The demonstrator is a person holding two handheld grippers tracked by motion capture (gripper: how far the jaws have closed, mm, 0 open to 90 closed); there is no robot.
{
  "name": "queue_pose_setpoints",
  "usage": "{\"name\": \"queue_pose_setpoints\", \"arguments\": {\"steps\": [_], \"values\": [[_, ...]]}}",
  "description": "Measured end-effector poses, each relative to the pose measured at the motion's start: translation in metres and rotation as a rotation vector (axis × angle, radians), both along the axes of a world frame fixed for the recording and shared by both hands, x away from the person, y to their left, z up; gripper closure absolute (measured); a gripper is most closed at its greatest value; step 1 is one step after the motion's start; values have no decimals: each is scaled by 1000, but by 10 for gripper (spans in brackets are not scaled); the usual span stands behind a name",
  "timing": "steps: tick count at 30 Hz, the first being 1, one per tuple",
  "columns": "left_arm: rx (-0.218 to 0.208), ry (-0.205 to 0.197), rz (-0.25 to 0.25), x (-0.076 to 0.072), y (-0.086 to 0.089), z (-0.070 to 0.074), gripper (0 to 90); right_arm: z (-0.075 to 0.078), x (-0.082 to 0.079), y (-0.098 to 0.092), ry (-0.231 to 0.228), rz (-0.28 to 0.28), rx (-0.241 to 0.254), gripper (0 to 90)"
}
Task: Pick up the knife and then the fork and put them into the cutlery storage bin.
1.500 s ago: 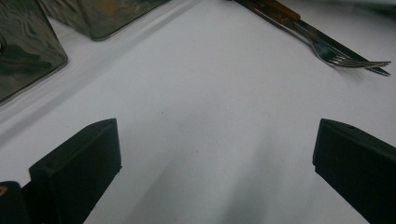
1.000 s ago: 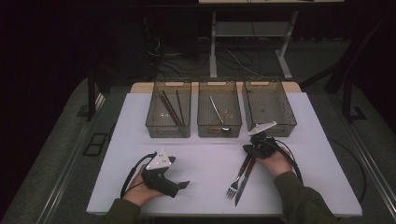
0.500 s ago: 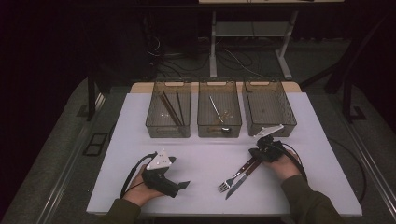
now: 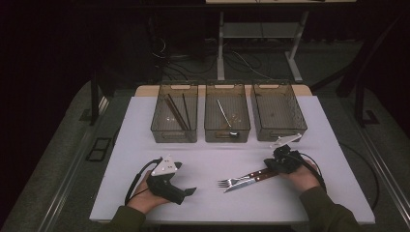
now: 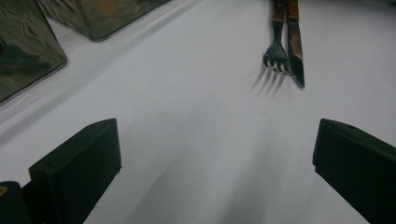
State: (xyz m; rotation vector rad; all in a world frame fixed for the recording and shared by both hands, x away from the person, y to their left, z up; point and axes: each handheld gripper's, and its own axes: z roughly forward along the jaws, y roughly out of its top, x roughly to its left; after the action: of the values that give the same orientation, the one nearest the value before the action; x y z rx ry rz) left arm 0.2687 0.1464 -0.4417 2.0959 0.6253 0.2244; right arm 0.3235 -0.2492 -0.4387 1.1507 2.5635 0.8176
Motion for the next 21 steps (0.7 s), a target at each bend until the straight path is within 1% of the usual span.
{"name": "queue_pose_setpoints", "arguments": {"steps": [6,7,15,17,21], "values": [[-4,1,2,0,0,0,0,1,-6,-6,8,10,-6,895],[2,2,0,0,0,0,0,1,-7,-6,10,6,-5,895],[-8,3,3,0,0,0,0,2,-15,-13,24,16,-7,895],[-6,4,3,0,0,0,0,2,-17,-15,27,28,-7,895],[-7,4,3,0,0,0,0,2,-21,-16,36,33,-10,896]]}}
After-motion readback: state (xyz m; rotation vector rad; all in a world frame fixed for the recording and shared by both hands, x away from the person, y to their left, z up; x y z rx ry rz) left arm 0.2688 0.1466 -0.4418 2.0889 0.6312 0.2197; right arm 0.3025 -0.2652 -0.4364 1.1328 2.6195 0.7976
